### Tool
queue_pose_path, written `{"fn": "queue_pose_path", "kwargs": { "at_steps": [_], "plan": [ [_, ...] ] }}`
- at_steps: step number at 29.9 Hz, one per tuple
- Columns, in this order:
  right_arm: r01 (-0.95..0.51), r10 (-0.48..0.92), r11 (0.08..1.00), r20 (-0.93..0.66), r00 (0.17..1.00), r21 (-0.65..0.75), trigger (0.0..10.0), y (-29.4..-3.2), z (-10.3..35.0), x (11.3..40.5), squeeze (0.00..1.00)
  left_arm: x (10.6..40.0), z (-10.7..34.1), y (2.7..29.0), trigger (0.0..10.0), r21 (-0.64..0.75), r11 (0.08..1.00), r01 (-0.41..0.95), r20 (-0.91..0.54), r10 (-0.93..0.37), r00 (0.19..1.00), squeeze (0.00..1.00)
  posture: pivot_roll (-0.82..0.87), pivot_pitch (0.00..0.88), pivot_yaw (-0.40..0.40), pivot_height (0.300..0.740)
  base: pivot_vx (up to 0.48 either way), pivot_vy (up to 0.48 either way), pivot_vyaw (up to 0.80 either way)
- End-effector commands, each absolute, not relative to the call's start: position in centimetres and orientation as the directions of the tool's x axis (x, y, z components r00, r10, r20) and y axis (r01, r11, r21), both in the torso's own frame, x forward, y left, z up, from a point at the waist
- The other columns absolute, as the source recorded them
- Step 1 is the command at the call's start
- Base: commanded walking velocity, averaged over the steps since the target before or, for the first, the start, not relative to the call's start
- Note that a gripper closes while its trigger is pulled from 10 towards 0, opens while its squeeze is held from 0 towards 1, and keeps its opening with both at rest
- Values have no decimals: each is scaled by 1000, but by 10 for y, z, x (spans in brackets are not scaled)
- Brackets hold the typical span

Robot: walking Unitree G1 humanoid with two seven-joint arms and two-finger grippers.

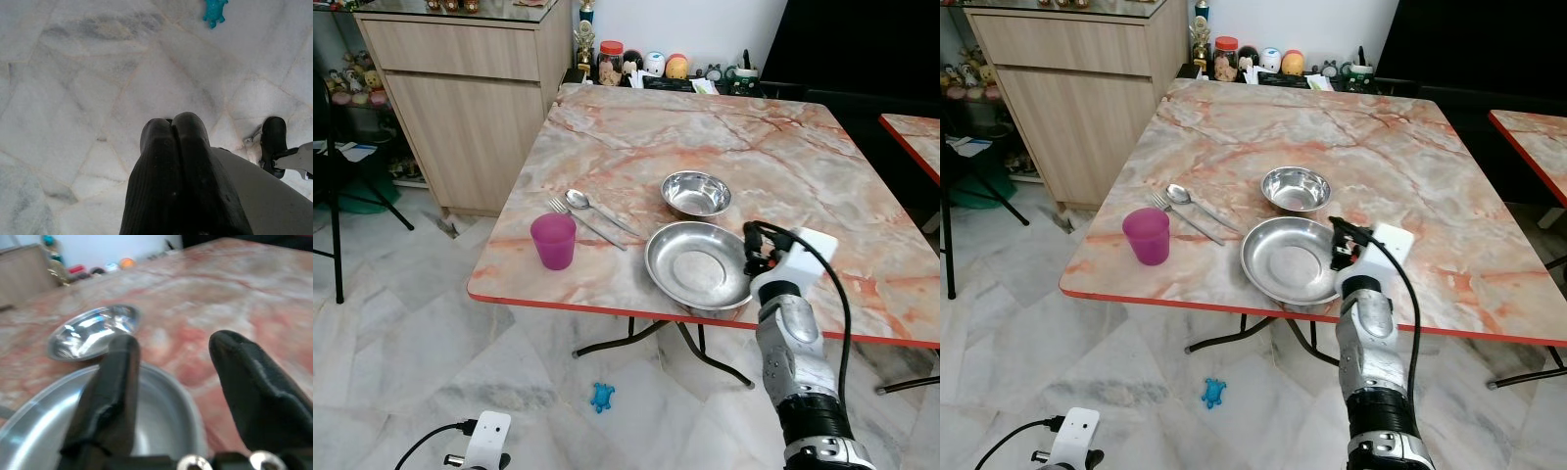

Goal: Setting the table

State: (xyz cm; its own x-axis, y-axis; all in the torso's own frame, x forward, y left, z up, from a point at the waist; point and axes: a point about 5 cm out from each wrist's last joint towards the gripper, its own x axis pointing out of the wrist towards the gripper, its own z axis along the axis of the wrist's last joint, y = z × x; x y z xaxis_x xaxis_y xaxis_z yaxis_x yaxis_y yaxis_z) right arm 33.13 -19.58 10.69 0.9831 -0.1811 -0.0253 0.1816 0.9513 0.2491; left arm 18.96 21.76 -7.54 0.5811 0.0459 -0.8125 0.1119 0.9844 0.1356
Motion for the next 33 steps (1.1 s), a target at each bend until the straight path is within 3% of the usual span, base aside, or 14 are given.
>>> {"fn": "queue_pose_path", "kwargs": {
  "at_steps": [1,5,6,7,15,33],
  "plan": [
    [204,-202,948,-33,979,243,10000,-203,107,328,1000,186,-78,217,10000,136,984,117,-826,47,562,0,92,14,-82,740,0,0,0],
    [242,-226,943,-92,970,228,10000,-210,96,323,1000,186,-77,218,10000,138,983,117,-825,48,564,0,92,17,-84,740,0,0,0],
    [249,-226,940,-119,967,234,10000,-211,91,323,353,186,-77,218,10000,138,984,117,-824,49,564,0,92,18,-85,740,0,0,0],
    [253,-222,939,-152,963,231,10000,-212,86,322,0,186,-77,218,10000,138,984,116,-824,49,564,0,92,19,-85,740,0,0,0],
    [245,-164,911,-254,953,333,10000,-209,73,324,0,187,-78,215,10000,135,984,116,-825,47,564,0,100,19,-93,740,0,0,0],
    [218,-85,874,-305,948,435,10000,-194,64,330,0,187,-78,215,10000,138,983,122,-823,46,566,0,110,21,-92,740,0,0,0]
  ]
}}
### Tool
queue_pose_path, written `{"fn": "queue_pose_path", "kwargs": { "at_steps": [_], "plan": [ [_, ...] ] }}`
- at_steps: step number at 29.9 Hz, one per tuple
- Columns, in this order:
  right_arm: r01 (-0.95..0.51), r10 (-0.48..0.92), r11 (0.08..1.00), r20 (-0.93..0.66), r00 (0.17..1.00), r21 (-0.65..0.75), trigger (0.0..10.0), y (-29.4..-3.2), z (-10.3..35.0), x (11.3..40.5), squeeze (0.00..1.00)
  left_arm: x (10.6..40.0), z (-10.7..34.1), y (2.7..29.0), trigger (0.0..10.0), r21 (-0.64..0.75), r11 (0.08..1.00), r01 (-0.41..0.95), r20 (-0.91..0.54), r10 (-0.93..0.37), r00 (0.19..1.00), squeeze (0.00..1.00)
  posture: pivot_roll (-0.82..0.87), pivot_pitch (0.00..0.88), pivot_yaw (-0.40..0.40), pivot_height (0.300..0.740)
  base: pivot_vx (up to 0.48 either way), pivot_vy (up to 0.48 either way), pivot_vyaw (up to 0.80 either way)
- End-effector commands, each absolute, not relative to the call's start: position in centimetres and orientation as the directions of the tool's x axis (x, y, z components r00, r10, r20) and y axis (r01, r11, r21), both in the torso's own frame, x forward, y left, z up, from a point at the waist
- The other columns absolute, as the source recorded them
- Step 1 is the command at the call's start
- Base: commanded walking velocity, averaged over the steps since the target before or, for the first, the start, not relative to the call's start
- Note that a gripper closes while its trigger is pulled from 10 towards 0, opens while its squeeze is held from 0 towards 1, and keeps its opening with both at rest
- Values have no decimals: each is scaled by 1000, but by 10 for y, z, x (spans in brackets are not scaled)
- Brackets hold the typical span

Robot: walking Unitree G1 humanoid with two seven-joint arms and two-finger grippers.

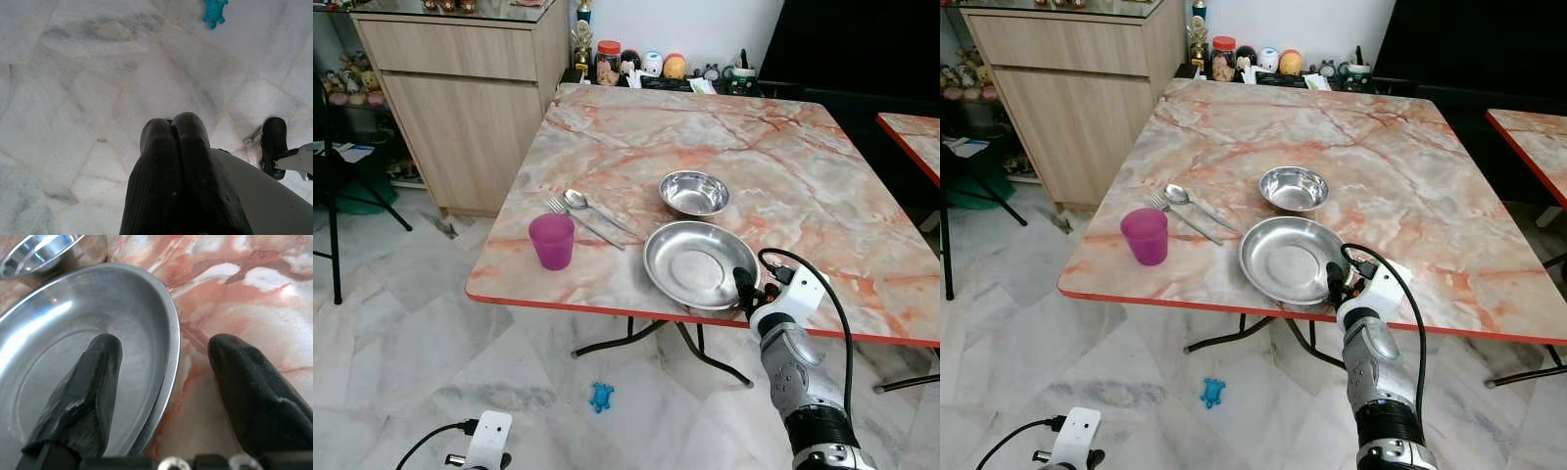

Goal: Setting the table

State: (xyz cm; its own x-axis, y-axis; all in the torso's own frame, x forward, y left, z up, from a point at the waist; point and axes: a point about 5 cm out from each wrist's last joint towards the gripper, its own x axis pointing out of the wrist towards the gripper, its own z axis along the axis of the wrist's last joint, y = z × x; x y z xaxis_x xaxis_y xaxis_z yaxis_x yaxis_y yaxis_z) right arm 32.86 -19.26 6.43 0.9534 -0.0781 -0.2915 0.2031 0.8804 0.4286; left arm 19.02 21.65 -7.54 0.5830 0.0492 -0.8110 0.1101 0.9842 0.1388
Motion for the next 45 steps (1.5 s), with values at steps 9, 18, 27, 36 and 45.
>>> {"fn": "queue_pose_path", "kwargs": {
  "at_steps": [9,18,27,36,45],
  "plan": [
    [218,-72,866,-318,945,450,10000,-189,63,335,0,186,-78,215,10000,141,982,124,-823,46,566,0,114,24,-90,740,0,0,0],
    [210,-55,873,-337,940,440,0,-181,60,338,0,187,-78,212,10000,136,983,122,-821,43,570,0,116,25,-92,740,0,0,0],
    [200,-48,884,-345,938,422,0,-178,58,339,0,187,-78,212,10000,134,983,122,-821,42,569,0,114,28,-94,740,0,0,0],
    [189,-38,891,-346,937,413,0,-173,57,339,0,187,-78,212,10000,133,984,117,-822,43,568,0,116,29,-95,740,0,0,0],
    [173,-53,899,-291,955,403,0,-173,61,333,0,188,-78,212,10000,132,985,111,-819,46,572,0,117,31,-99,740,0,0,0]
  ]
}}
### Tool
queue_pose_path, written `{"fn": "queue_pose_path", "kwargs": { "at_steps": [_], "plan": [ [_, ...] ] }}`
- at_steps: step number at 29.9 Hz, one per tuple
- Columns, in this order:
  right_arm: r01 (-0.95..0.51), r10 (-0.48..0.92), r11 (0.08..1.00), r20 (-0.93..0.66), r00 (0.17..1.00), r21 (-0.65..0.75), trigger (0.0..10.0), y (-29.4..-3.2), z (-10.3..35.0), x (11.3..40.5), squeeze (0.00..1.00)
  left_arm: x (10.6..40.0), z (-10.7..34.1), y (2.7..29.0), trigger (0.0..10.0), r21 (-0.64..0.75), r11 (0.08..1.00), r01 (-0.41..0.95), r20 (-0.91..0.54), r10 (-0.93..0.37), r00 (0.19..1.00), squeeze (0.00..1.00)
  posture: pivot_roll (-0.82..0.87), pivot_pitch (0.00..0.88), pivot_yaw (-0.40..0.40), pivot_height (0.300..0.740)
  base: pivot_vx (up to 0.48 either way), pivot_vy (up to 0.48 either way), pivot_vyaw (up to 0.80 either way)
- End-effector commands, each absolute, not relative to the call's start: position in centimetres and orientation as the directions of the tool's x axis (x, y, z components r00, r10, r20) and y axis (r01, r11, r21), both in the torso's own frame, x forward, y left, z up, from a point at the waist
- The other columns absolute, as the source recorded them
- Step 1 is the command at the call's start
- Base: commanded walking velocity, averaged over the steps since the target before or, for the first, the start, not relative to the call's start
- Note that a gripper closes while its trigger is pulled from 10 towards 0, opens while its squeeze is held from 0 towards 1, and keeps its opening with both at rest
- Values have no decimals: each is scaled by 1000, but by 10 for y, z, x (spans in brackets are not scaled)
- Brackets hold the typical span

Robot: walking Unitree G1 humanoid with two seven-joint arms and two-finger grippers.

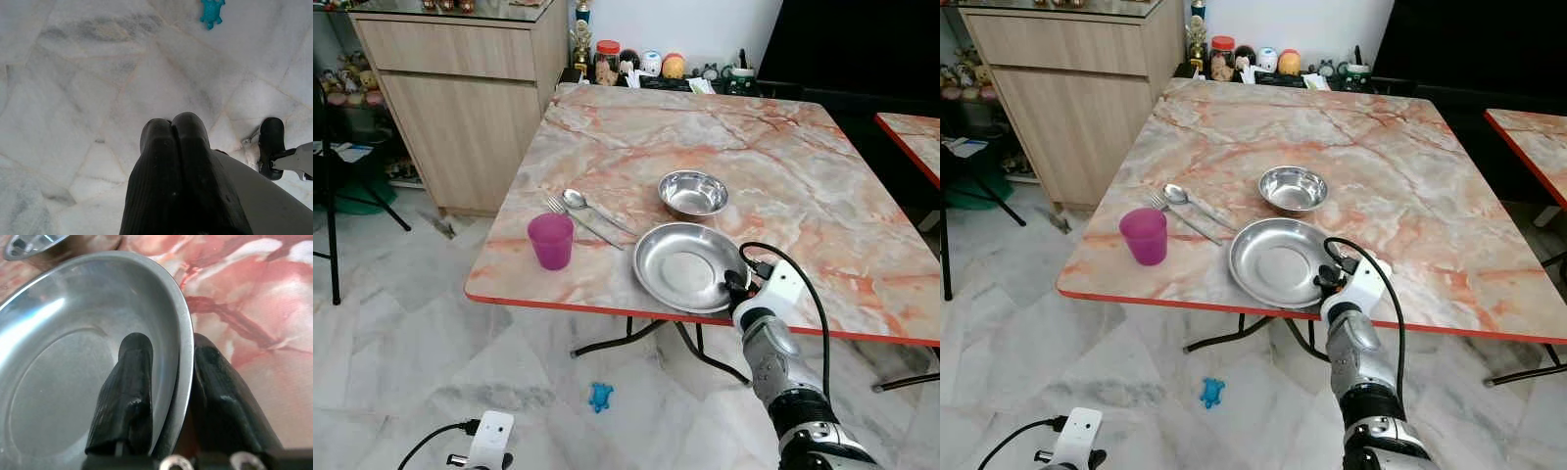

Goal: Setting the table

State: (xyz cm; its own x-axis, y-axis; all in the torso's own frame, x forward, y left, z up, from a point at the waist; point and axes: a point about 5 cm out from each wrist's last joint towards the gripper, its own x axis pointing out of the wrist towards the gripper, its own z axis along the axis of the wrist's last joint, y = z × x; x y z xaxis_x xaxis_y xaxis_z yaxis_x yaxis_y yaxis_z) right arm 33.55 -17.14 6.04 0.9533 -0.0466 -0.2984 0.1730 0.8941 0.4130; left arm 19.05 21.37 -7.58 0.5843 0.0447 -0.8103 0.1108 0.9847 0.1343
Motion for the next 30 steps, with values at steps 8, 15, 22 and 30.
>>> {"fn": "queue_pose_path", "kwargs": {
  "at_steps": [8,15,22,30],
  "plan": [
    [62,-21,916,-108,994,396,3529,-174,77,304,0,189,-77,213,10000,134,986,100,-812,51,582,0,114,31,-96,740,0,0,0],
    [-2,-34,910,79,996,415,10000,-182,102,276,0,192,-75,215,10000,148,985,83,-797,69,600,0,107,29,-92,740,0,0,0],
    [35,-124,915,198,972,403,10000,-189,128,276,0,195,-70,226,10000,168,985,41,-770,105,629,0,102,27,-80,740,0,0,0],
    [-76,-13,936,251,968,344,10000,-155,146,297,0,190,-72,230,10000,186,982,23,-773,132,621,0,99,25,-89,740,0,-64,0]
  ]
}}
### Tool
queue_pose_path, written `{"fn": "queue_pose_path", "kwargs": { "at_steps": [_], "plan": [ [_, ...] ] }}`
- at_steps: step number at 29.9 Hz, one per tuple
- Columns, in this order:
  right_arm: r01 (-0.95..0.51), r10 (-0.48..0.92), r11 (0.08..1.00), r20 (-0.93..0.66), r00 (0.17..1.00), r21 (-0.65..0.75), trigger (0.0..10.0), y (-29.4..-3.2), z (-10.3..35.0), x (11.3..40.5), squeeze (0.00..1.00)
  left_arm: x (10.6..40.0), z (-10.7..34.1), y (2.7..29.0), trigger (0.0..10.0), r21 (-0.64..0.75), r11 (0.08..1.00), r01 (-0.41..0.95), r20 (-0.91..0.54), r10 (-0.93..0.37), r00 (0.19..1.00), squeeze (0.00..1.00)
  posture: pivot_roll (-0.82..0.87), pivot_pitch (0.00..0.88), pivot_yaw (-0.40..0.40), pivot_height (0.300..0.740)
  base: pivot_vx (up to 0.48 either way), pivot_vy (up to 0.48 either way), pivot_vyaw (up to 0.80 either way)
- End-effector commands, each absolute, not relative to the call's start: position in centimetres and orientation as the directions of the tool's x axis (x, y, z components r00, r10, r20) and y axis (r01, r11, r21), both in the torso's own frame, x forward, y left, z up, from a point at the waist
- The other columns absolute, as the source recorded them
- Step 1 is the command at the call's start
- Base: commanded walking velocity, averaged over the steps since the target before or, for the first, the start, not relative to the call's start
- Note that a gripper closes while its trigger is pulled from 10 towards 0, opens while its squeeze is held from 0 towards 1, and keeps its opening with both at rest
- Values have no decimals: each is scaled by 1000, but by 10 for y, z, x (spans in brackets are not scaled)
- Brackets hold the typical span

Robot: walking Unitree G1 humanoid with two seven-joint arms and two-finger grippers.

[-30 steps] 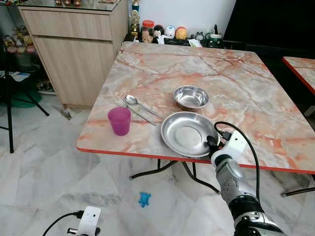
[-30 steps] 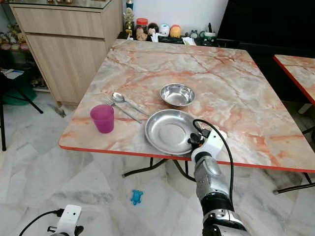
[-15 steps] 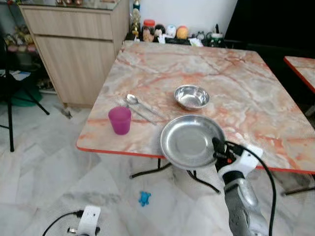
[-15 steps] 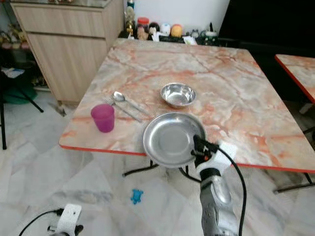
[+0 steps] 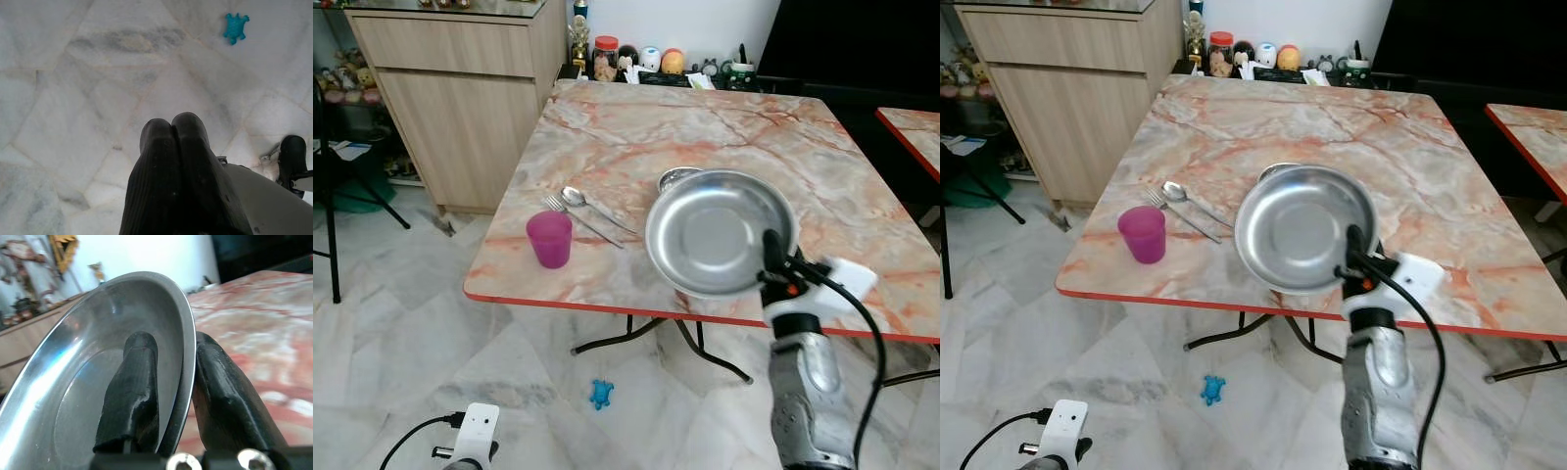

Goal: Setting the table

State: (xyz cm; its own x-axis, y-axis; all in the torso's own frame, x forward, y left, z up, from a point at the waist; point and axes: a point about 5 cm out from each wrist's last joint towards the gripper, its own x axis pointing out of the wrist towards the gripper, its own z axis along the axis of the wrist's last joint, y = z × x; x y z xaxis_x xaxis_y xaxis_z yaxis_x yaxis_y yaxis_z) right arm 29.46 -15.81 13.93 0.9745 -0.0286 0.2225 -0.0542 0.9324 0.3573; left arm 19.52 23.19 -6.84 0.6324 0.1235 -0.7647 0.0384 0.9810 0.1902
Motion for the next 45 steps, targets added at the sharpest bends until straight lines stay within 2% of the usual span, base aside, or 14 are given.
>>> {"fn": "queue_pose_path", "kwargs": {
  "at_steps": [1,11,45],
  "plan": [
    [-85,-3,938,254,967,335,10000,-153,147,298,0,189,-72,230,10000,185,983,22,-773,132,620,0,99,25,-90,740,0,-251,0],
    [-89,3,944,262,965,318,10000,-149,151,307,0,185,-76,225,10000,179,984,21,-782,129,610,0,89,11,-91,740,0,-255,0],
    [-91,11,948,251,968,306,10000,-149,147,309,0,188,-76,219,10000,176,983,51,-784,109,612,0,77,0,-82,740,0,-251,0]
  ]
}}
